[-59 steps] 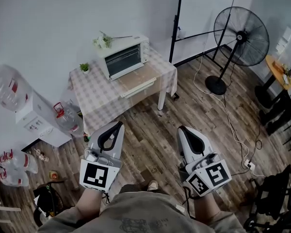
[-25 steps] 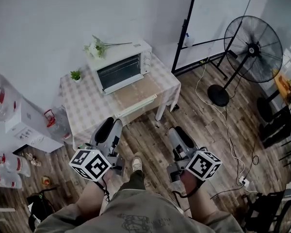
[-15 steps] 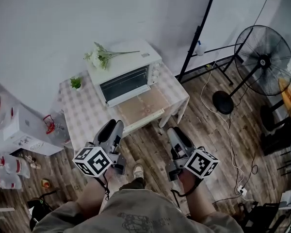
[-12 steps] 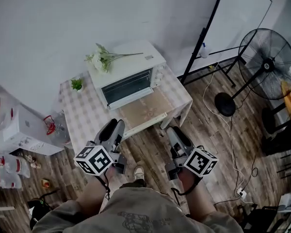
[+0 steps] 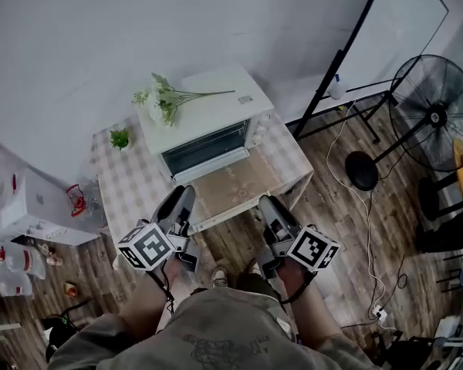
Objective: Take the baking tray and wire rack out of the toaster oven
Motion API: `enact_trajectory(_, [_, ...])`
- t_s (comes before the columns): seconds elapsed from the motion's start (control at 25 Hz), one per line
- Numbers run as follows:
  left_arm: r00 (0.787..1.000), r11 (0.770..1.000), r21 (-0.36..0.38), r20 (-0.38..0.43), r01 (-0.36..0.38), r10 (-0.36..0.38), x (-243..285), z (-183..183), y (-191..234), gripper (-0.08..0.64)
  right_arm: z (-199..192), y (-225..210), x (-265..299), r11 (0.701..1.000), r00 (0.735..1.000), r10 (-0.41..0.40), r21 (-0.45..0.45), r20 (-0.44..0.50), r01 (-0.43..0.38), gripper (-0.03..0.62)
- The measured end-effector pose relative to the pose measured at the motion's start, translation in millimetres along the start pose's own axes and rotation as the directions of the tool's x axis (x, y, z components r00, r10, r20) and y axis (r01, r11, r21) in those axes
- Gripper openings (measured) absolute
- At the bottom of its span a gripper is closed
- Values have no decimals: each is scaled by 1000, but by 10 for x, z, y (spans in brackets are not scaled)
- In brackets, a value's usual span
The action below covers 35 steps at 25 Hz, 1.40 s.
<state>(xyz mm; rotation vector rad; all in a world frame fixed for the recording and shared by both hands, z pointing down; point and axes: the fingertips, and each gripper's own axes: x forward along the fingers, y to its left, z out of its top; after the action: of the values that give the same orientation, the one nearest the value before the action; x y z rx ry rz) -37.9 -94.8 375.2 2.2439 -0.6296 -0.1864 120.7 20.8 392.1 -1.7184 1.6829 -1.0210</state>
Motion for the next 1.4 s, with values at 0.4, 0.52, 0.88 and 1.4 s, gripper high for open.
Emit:
enact_trajectory(0.4, [998, 998, 4, 20, -64, 63, 365, -23, 197, 138, 199, -232, 578, 997, 995, 64, 50, -76, -60, 153])
enact_trajectory(0.52, [996, 997, -11, 36, -80, 81, 534, -17, 235, 138, 319, -329, 774, 995, 991, 83, 59, -105, -78, 153])
enact_trajectory(0.88, [977, 985, -95, 143, -146, 158, 1072, 24, 306, 138, 681, -637, 1339, 988, 955, 151, 75, -256, -136, 154])
enact_trajectory(1.4, [879, 943, -214, 353, -257, 320, 1242, 85, 426, 138, 836, -941, 1811, 965, 855, 259, 152, -449, -213, 147])
